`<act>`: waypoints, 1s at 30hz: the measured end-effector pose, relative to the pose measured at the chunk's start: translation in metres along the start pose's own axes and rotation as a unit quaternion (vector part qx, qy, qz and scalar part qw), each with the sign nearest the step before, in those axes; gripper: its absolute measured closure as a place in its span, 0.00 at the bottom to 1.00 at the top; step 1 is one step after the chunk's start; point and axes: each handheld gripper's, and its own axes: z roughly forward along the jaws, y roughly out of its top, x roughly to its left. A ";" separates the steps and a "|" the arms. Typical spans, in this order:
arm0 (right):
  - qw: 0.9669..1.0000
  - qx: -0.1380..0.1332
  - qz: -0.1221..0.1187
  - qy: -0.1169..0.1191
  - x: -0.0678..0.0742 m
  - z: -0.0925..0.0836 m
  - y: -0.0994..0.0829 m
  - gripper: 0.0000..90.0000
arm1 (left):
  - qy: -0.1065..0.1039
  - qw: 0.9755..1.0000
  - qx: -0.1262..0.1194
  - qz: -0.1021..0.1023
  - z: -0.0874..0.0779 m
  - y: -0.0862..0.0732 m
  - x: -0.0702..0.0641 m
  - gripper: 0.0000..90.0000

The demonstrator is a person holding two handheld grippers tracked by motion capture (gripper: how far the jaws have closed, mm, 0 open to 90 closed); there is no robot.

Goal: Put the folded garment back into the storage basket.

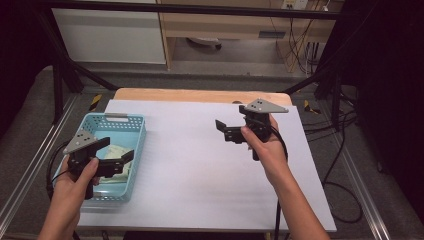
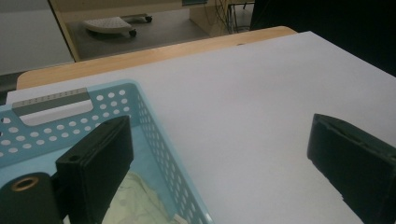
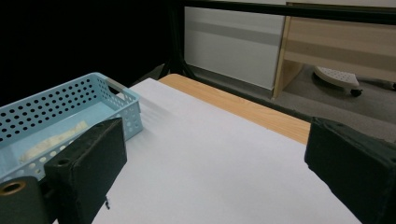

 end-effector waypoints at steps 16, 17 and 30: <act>0.999 -0.001 0.025 -0.024 -0.030 -0.030 -0.014 0.05 | -0.005 1.000 0.001 -0.013 -0.001 -0.004 0.005 0.08; 0.999 -0.002 0.027 -0.026 -0.032 -0.032 -0.016 0.05 | -0.005 1.000 0.001 -0.012 -0.002 -0.004 0.005 0.08; 0.998 0.001 0.043 -0.055 -0.053 -0.055 -0.035 0.05 | -0.002 1.000 -0.001 -0.008 -0.004 -0.005 0.005 0.08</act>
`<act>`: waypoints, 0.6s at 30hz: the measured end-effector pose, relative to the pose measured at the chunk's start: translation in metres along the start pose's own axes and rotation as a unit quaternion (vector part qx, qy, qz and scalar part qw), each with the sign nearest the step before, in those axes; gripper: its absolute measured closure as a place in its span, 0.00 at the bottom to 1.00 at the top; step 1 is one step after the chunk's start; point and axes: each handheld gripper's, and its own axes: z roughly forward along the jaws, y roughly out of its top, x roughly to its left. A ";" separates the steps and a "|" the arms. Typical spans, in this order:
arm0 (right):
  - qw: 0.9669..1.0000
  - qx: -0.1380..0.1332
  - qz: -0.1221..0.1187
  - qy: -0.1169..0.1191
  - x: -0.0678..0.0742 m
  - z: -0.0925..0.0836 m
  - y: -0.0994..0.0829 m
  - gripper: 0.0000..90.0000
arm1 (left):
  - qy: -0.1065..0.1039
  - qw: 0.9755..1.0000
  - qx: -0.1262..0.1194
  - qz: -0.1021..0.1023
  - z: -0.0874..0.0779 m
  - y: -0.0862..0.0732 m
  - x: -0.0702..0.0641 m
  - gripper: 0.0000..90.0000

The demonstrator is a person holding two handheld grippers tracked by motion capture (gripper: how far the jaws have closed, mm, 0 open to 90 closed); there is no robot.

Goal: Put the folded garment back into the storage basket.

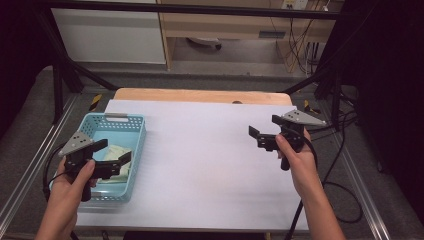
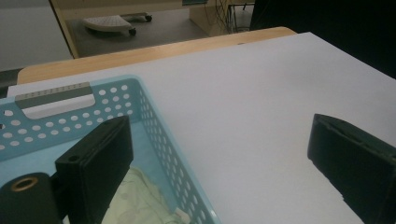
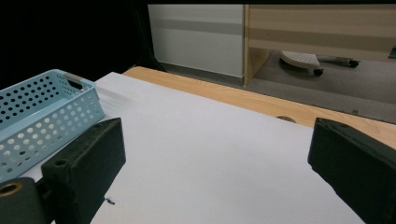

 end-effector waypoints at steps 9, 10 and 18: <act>1.000 0.001 0.007 -0.012 -0.012 -0.012 -0.013 0.05 | 0.000 1.000 0.001 -0.001 0.001 -0.002 0.002 0.07; 1.000 0.001 0.008 -0.013 -0.012 -0.013 -0.015 0.05 | 0.000 1.000 0.001 0.000 0.001 -0.003 0.002 0.07; 1.000 0.000 0.014 -0.017 -0.018 -0.021 -0.030 0.05 | -0.003 1.000 0.003 -0.003 0.002 -0.005 0.003 0.07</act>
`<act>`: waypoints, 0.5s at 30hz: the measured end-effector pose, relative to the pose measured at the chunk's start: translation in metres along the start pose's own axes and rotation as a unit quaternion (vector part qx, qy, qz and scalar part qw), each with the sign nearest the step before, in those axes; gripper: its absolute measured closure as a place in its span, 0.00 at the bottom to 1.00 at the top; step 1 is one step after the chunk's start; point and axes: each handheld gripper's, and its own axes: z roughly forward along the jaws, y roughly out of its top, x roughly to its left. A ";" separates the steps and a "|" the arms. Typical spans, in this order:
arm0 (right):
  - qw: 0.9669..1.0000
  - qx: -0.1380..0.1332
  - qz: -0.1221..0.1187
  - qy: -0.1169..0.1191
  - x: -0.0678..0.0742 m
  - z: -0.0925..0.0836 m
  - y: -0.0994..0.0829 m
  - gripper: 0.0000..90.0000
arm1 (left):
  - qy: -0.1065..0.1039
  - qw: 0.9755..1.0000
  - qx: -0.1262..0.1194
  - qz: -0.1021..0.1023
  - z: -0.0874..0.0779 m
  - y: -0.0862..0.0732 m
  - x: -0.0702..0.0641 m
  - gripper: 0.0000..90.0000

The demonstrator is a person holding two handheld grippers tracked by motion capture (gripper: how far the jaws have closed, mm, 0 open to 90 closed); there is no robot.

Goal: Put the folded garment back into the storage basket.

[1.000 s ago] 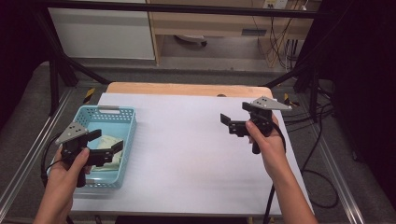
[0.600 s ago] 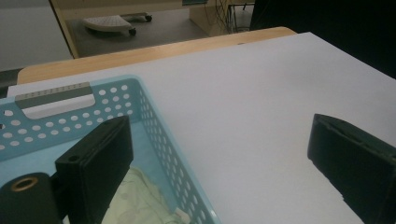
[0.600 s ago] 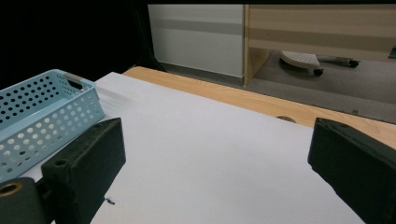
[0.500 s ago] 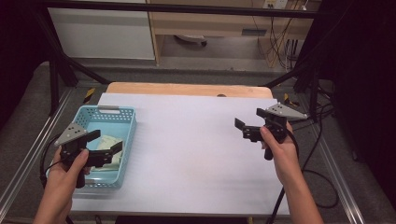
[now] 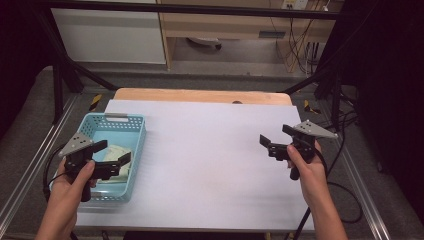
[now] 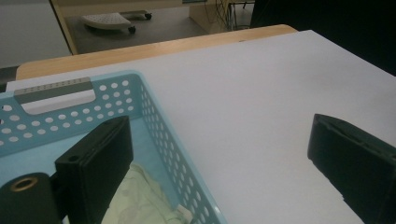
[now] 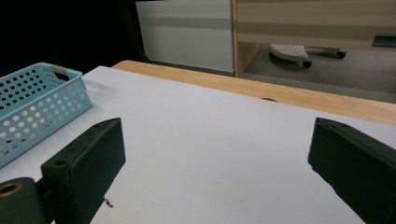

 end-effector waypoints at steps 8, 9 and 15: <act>1.000 0.001 0.000 -0.004 -0.003 -0.006 -0.015 0.05 | 0.000 1.000 -0.001 0.002 0.000 -0.001 0.000 0.07; 1.000 0.002 0.002 -0.006 -0.002 -0.007 -0.017 0.05 | -0.001 1.000 0.000 0.002 0.000 -0.002 0.000 0.07; 1.000 0.005 0.003 -0.008 -0.003 -0.009 -0.032 0.05 | -0.004 1.000 0.000 0.006 0.003 -0.004 -0.002 0.07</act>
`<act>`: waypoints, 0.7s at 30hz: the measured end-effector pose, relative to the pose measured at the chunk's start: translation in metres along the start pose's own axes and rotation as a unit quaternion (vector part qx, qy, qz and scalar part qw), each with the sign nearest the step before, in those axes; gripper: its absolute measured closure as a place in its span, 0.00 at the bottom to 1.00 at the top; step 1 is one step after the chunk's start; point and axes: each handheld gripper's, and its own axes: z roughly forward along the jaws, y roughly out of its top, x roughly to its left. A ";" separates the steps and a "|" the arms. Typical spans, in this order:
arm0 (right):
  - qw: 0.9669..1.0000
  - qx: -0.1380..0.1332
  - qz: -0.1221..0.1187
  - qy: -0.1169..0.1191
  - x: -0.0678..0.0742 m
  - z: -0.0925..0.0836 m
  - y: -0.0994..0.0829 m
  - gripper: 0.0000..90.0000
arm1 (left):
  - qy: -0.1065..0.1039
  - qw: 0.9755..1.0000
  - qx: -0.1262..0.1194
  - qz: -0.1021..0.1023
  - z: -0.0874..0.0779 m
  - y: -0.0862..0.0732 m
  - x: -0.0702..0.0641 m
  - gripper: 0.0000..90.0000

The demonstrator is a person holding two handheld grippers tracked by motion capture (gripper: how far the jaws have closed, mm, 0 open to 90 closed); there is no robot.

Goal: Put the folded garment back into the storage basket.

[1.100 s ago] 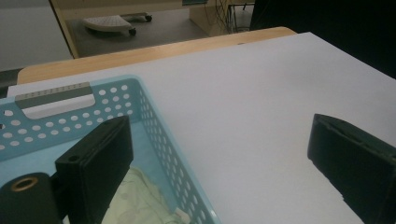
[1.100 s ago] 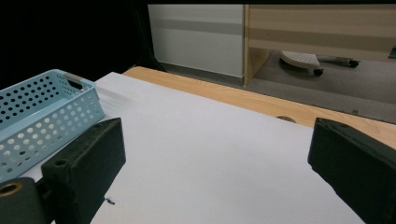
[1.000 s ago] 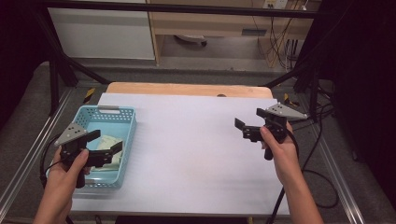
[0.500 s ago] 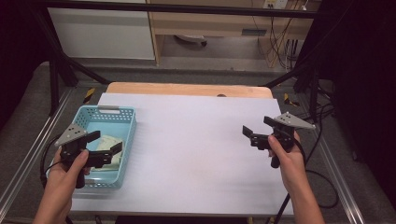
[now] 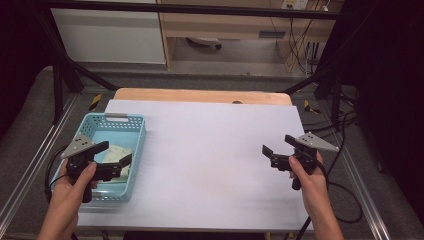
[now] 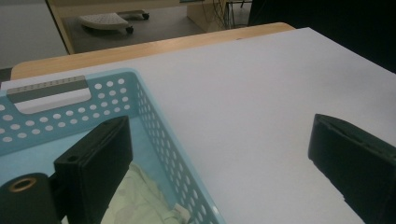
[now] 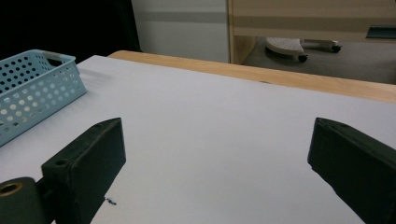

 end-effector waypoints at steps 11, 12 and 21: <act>1.000 0.007 0.006 -0.001 -0.002 -0.003 -0.026 0.06 | -0.007 1.000 0.002 0.007 0.004 -0.003 -0.002 0.07; 1.000 0.007 0.008 -0.001 -0.001 -0.003 -0.029 0.06 | -0.007 1.000 0.002 0.006 0.005 -0.004 -0.002 0.07; 1.000 0.012 0.011 -0.003 0.000 -0.005 -0.048 0.06 | -0.010 1.000 0.004 0.007 0.006 -0.007 -0.002 0.07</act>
